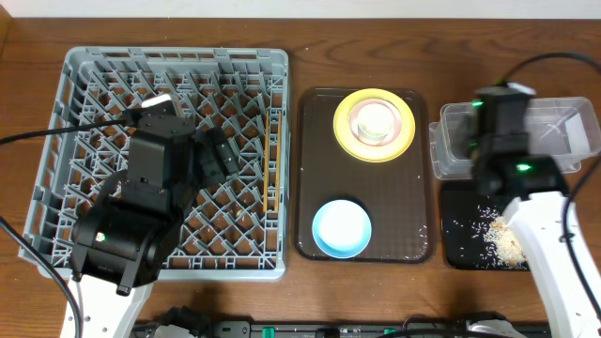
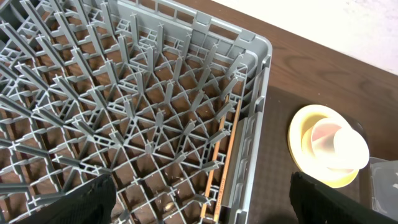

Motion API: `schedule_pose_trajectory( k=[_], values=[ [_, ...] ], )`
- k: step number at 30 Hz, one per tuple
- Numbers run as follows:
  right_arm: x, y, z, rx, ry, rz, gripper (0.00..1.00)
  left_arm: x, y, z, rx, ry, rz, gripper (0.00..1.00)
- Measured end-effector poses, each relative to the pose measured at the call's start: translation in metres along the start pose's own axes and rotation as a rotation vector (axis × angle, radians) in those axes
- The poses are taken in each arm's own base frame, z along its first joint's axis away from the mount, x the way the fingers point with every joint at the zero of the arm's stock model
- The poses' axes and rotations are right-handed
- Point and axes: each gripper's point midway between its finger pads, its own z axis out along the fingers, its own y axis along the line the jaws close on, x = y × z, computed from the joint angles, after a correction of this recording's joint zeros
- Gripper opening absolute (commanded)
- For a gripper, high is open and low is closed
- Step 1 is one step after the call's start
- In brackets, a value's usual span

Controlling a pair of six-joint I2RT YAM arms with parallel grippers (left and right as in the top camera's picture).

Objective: Sort waste into correct bins and load items into the dishwasher rack
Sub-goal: 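Carry the snack packet into the clear bin and withdraw right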

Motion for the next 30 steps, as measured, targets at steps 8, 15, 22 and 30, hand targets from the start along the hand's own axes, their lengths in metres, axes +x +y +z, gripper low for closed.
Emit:
schedule_pose_trajectory(
  k=[8,15,22,30],
  values=[
    [-0.034,-0.082,0.035,0.137,-0.052,0.226,0.01,0.000,0.000,0.000,0.000,0.000,0.000,0.90],
    [-0.017,-0.098,0.084,0.142,0.039,0.271,0.01,0.000,0.000,0.000,0.000,0.000,0.000,0.90],
    [-0.006,-0.095,0.103,0.128,0.085,0.282,0.35,0.000,0.000,0.000,0.000,0.000,0.000,0.91],
    [-0.008,-0.089,0.101,0.081,0.087,0.252,0.72,0.000,0.000,0.000,0.000,0.000,0.000,0.90]
  ],
)
